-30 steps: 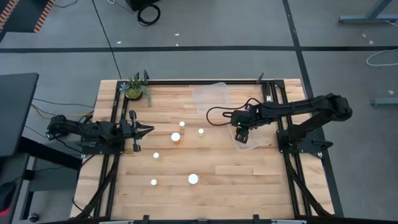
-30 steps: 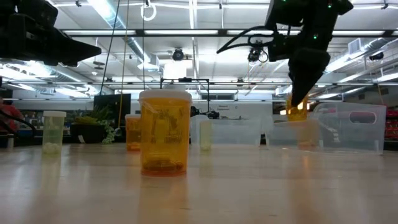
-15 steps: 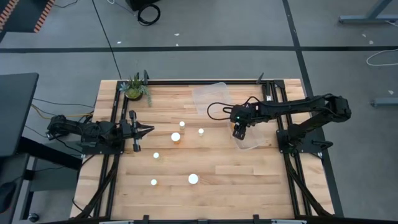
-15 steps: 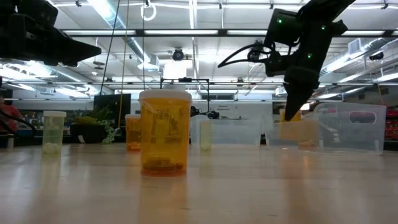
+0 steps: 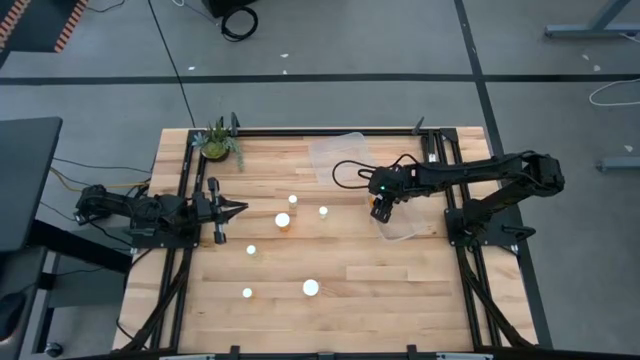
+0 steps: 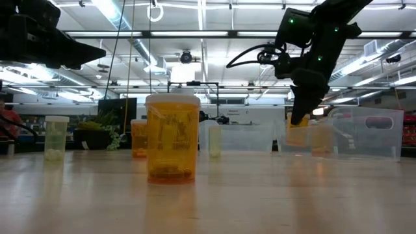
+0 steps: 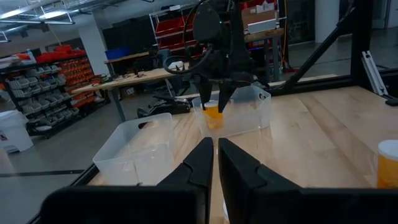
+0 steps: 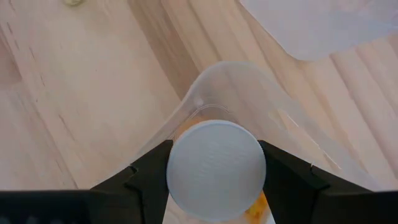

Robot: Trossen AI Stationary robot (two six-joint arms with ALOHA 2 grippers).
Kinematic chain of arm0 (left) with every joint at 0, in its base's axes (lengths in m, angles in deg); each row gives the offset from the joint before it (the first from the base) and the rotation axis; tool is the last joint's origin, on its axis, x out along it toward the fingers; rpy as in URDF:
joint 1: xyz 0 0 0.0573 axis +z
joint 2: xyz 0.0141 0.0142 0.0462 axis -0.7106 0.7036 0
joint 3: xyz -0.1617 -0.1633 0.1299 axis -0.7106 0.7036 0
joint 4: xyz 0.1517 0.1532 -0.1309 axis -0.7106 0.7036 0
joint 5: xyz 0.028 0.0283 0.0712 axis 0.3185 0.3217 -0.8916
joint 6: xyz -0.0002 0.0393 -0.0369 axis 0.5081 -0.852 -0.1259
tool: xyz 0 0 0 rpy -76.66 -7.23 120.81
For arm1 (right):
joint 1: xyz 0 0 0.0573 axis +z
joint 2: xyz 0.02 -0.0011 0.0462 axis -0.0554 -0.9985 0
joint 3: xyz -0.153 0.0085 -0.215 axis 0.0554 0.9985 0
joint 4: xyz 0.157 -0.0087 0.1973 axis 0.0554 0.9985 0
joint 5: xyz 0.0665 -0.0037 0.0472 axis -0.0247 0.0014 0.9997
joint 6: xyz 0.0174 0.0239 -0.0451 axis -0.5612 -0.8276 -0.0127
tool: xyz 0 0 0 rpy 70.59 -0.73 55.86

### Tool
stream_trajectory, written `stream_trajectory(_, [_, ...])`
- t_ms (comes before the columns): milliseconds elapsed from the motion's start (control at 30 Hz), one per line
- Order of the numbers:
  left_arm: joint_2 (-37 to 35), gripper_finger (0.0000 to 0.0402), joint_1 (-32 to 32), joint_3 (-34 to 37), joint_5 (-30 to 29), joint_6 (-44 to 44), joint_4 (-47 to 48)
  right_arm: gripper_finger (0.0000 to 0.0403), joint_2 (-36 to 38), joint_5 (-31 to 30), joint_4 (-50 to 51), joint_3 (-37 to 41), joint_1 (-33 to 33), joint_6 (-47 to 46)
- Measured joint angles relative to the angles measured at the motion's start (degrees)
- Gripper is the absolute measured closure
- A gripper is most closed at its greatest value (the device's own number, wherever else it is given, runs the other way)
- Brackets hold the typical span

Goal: Pick and place medicine bottles into bin by pill shape (circle, oval)
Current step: Put the middle right big orange pill bottle into the bottom transparent bin

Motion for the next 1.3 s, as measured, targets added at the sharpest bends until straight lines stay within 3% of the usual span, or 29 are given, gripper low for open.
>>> stream_trajectory(1300, [0.0,0.0373,0.0,0.0,0.0,0.0,0.0,0.0176,0.0,0.3,0.1,0.0,0.0,-0.5])
